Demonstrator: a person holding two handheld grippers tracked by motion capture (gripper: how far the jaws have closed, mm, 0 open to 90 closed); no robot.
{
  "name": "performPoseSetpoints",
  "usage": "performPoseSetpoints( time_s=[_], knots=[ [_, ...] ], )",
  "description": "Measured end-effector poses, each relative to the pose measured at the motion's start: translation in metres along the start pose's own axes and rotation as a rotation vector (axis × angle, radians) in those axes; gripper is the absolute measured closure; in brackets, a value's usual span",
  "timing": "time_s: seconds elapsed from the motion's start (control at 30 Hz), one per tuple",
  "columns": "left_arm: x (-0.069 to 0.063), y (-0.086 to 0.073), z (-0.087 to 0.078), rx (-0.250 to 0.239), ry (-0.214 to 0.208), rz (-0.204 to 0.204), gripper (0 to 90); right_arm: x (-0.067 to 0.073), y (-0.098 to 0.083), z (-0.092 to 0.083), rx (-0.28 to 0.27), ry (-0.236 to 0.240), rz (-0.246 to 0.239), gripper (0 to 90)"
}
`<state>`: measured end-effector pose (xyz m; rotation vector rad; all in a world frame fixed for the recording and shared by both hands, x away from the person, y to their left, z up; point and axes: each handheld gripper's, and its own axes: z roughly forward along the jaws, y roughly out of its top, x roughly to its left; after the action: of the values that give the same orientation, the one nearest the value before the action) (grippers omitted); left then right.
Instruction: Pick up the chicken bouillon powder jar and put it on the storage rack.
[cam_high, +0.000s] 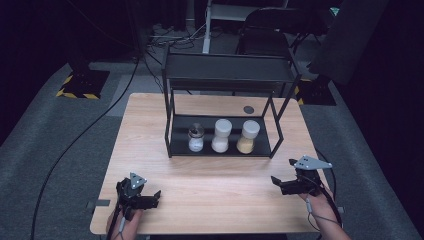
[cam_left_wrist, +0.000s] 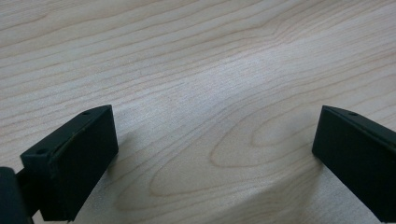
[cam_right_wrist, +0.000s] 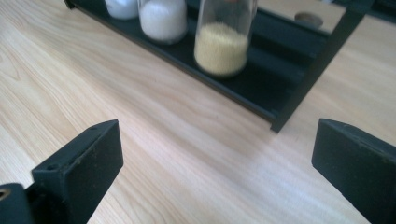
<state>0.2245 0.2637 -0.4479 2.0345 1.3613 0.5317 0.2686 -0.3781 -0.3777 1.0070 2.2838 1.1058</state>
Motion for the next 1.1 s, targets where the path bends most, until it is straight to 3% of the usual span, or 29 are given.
performPoseSetpoints(
  time_s=[0.3, 0.53, 1.1],
  knots=[
    [0.000, 0.000, 0.000, -0.001, 0.000, -0.001, 0.3, 0.001, -0.019, 0.007, 0.033, -0.006, -0.014, 2.0],
    [0.000, 0.000, 0.000, 0.000, 0.000, 0.000, 0.2, 0.000, -0.028, 0.014, 0.069, 0.002, 0.005, 2.0],
    [0.000, 0.000, 0.000, -0.001, 0.000, -0.001, 0.2, 0.001, -0.036, 0.032, 0.160, 0.001, 0.008, 2.2]
  ],
)
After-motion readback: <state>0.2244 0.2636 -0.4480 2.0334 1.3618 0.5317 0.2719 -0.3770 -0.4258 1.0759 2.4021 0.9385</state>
